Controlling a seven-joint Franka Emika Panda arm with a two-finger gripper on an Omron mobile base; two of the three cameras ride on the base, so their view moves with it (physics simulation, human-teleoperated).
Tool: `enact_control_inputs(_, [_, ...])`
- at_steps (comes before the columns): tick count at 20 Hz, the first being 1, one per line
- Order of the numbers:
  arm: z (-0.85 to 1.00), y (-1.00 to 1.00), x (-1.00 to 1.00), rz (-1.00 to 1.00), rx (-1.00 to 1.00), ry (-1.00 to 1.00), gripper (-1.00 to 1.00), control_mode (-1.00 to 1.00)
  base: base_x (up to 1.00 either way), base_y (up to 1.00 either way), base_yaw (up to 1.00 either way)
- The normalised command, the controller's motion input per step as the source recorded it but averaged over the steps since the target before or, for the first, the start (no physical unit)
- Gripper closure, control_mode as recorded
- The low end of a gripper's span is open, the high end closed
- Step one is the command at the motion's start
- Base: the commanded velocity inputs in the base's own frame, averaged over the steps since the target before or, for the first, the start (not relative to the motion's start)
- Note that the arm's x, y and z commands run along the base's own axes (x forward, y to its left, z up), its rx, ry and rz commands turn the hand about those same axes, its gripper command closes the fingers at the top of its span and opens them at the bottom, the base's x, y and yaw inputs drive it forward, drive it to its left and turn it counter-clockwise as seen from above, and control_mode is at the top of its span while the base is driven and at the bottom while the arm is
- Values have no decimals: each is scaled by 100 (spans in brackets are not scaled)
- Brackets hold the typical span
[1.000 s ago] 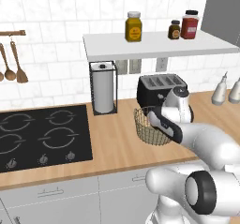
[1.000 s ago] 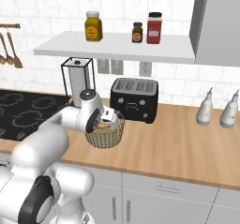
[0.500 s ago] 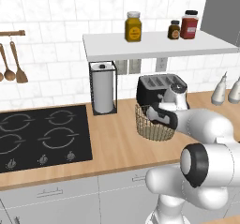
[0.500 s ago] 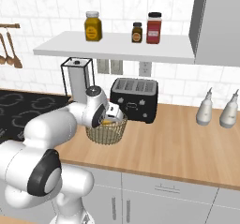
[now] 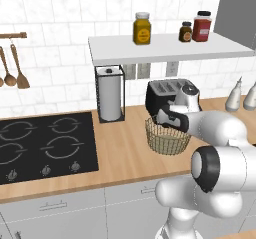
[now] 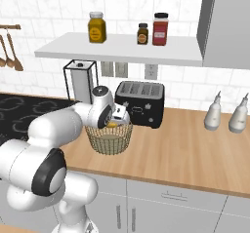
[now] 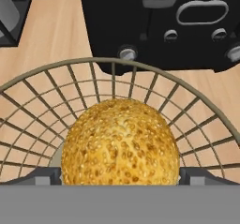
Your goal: Open the cabinet, pick up the bread from the cabinet and place it in the basket. Then move the basket to the dining counter.
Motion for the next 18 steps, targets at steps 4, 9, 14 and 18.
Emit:
enact_control_inputs(4, [-8,0,0,2,0,0,-100,-100,0,0,0])
enact_control_inputs(9, [-5,0,0,0,0,0,-100,-100,0,0,0])
enact_control_inputs(14, [-7,0,6,0,0,-1,-100,-100,0,0,0])
enact_control_inputs(18, [10,0,-14,0,1,-9,-100,-100,0,0,0])
